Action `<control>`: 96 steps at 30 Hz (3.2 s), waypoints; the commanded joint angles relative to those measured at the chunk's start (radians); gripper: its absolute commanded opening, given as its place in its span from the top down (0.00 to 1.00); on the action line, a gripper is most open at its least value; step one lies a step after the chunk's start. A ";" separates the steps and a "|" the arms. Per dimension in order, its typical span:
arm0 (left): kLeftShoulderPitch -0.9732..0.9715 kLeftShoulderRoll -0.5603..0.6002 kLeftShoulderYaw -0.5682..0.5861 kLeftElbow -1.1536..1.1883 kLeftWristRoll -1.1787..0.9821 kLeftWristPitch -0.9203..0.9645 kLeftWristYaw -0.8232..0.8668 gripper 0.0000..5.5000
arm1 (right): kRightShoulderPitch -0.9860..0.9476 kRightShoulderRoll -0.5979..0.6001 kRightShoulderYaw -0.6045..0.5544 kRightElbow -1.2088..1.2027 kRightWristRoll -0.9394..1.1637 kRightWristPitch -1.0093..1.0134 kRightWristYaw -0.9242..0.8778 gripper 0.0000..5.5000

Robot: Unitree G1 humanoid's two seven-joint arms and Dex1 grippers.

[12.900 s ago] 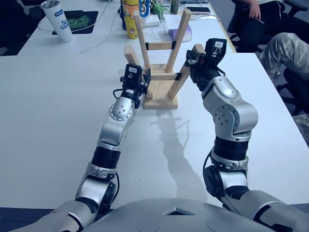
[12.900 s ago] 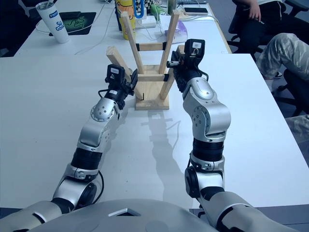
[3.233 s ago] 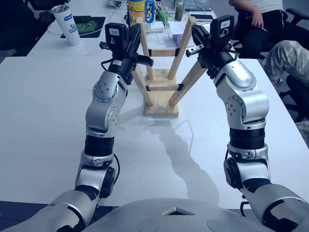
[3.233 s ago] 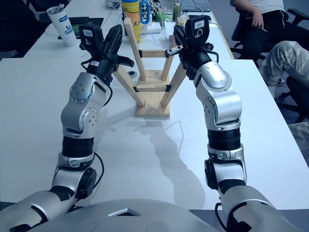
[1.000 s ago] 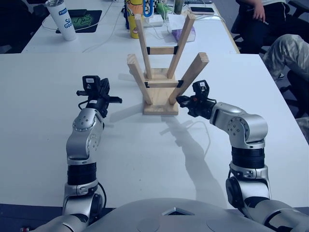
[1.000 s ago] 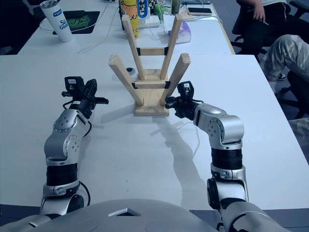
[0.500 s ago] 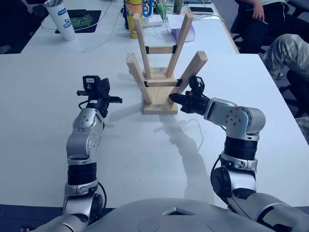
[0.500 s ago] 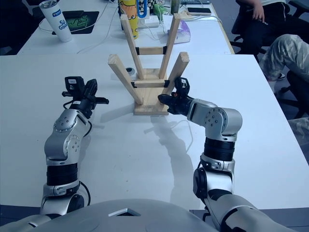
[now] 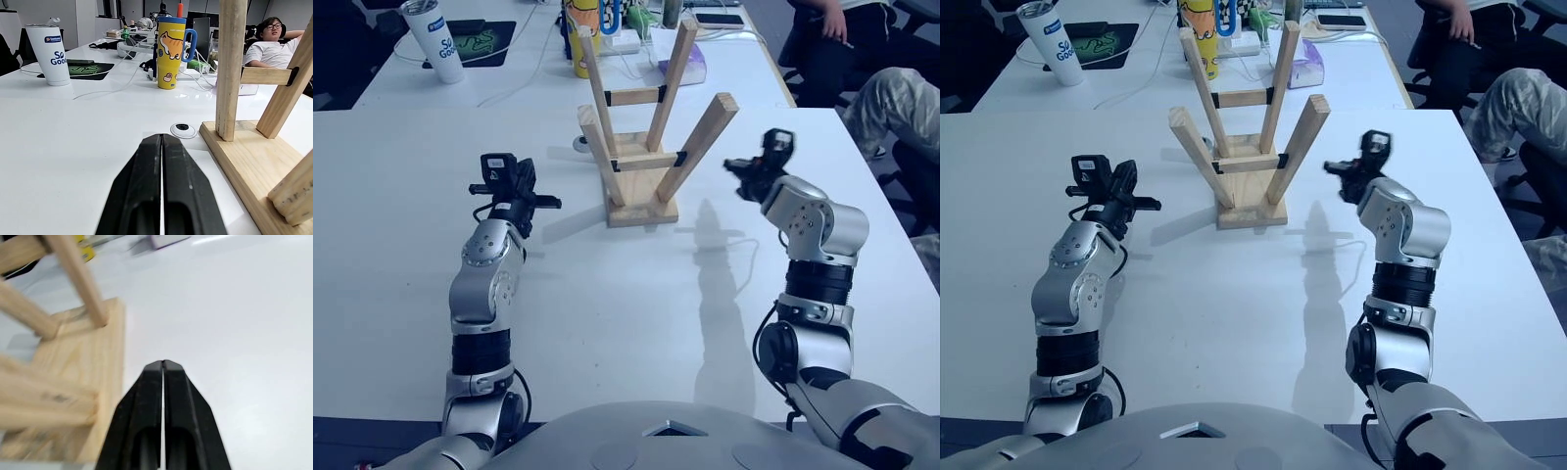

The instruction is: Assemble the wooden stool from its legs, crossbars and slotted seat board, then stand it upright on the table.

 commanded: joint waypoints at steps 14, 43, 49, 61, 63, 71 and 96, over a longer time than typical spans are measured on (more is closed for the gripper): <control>-0.016 -0.013 -0.021 0.003 0.013 0.003 -0.003 1.00 | -0.011 0.227 -0.077 -0.211 0.142 0.297 -0.004 1.00; -0.035 -0.003 -0.013 0.017 0.013 -0.016 -0.010 1.00 | -0.010 -0.164 0.112 -0.207 -0.017 -0.440 0.245 1.00; -0.035 -0.004 -0.014 0.011 0.015 -0.012 -0.012 1.00 | 0.038 -0.301 0.280 -0.286 -0.104 -0.481 0.383 0.85; -0.016 -0.019 -0.011 -0.017 0.016 -0.007 0.003 1.00 | 0.165 -0.521 0.619 -0.121 -0.718 -0.971 0.352 0.59; -0.016 -0.020 -0.013 -0.018 0.016 -0.005 0.004 1.00 | 0.160 -0.503 0.624 -0.082 -0.778 -0.992 0.315 0.59; -0.033 -0.026 -0.019 -0.007 0.016 -0.005 0.002 1.00 | 0.063 -0.414 0.631 0.091 -0.919 -1.114 0.186 0.59; -0.091 -0.018 -0.032 0.031 0.015 -0.015 -0.020 1.00 | -0.082 -0.332 0.634 0.286 -0.981 -1.326 0.187 0.59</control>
